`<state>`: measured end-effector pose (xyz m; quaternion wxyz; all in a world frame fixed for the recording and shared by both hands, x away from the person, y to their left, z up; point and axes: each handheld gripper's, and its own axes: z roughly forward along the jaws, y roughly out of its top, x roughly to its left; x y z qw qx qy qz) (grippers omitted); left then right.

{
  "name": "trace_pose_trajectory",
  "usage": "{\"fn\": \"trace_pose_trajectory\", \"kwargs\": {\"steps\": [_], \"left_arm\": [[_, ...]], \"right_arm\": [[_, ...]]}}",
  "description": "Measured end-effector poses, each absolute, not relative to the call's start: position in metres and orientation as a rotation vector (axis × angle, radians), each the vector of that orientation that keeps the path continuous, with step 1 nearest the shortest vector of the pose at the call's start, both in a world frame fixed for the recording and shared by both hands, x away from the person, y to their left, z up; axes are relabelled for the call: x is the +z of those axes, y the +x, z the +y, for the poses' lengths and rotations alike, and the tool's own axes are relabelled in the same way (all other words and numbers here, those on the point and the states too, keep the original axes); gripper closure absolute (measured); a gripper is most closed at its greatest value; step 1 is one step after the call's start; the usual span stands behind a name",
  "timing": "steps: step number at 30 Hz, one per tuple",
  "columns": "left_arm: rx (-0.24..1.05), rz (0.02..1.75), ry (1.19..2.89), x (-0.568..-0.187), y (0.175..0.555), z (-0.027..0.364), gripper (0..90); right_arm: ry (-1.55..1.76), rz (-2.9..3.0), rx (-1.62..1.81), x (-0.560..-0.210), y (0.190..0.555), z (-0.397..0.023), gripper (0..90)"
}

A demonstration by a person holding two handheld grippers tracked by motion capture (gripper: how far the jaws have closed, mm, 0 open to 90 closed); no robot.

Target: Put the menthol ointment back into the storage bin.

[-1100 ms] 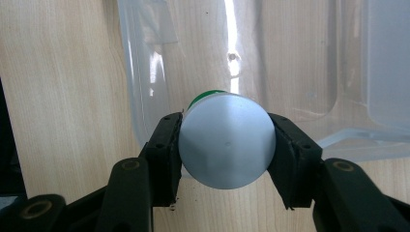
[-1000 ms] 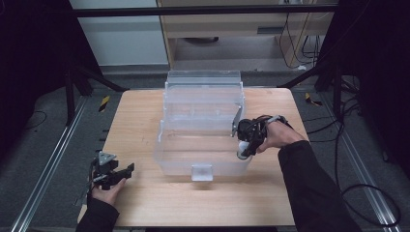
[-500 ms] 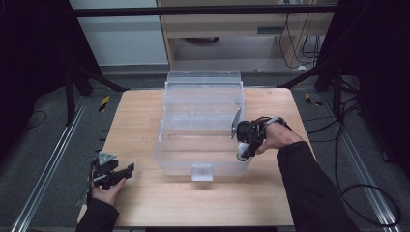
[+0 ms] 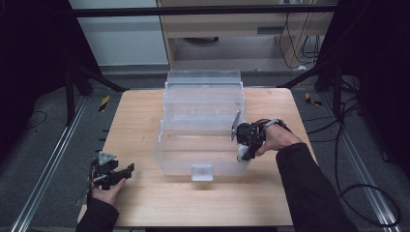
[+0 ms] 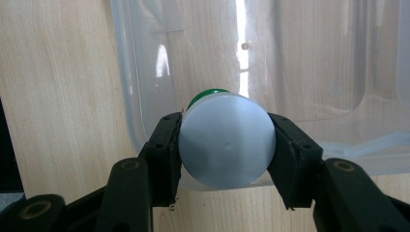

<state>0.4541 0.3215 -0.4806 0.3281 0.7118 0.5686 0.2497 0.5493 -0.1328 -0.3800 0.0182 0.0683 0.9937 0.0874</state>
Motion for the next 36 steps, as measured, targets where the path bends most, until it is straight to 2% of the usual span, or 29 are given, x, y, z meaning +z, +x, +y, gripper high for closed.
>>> {"fn": "trace_pose_trajectory", "kwargs": {"steps": [18,30,36], "left_arm": [[0.653,1.486,1.864,-0.481,0.454,0.321,33.3],[0.651,1.494,1.857,-0.480,0.454,0.322,33.3],[0.653,1.495,1.853,-0.480,0.454,0.321,33.3]], "right_arm": [[0.270,3.011,0.361,-0.365,0.546,-0.142,48.1],[0.388,2.885,0.510,-0.342,0.531,-0.166,35.5],[0.465,2.817,0.604,-0.341,0.519,-0.183,29.1]]}}
